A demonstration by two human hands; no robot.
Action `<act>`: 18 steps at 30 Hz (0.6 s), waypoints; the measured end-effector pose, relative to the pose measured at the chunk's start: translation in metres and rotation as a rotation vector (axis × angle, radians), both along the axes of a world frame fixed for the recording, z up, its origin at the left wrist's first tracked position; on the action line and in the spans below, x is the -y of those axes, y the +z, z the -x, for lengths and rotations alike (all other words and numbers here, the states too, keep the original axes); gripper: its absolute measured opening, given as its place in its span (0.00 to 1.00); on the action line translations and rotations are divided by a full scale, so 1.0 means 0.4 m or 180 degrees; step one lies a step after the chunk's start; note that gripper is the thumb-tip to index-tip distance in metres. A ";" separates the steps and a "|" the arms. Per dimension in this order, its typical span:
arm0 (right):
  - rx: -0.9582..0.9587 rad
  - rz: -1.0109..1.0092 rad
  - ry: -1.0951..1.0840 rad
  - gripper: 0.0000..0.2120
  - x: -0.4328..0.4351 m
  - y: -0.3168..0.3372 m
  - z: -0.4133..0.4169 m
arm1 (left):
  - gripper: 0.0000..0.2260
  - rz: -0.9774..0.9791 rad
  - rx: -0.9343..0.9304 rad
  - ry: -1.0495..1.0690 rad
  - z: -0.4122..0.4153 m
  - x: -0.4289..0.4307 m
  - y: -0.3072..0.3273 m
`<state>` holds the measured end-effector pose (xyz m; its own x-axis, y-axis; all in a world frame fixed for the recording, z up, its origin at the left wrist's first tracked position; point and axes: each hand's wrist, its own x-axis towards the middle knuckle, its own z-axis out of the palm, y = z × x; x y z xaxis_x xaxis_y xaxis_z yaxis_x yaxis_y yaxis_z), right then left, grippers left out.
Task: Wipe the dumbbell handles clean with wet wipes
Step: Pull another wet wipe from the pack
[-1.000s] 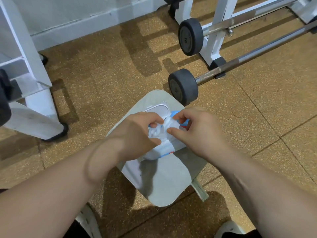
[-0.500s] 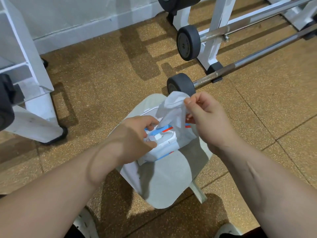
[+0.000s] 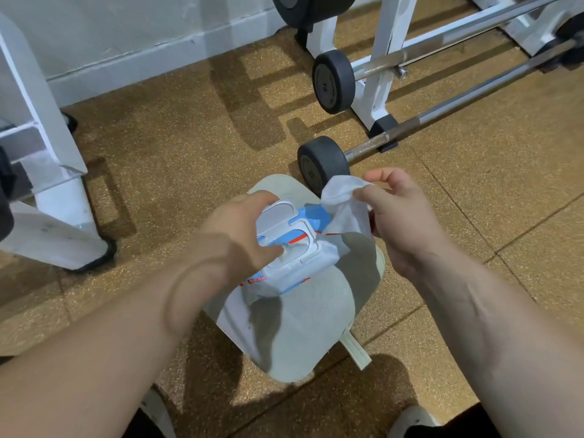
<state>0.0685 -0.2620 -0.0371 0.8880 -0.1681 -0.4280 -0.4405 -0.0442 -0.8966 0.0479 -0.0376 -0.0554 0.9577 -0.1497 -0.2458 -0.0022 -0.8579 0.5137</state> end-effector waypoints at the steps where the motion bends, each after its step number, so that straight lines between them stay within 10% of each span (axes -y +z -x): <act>1: 0.0002 0.0018 0.0042 0.10 -0.003 -0.003 0.000 | 0.25 -0.0039 0.0160 0.0062 0.002 0.008 -0.009; 8: -0.0052 0.0135 0.0016 0.10 0.017 -0.019 0.002 | 0.12 0.0266 0.0925 -0.0724 0.054 0.041 -0.053; 18: -0.0036 0.0286 0.0358 0.07 -0.015 -0.034 -0.003 | 0.15 -0.0153 0.0514 -0.1437 0.078 0.024 -0.079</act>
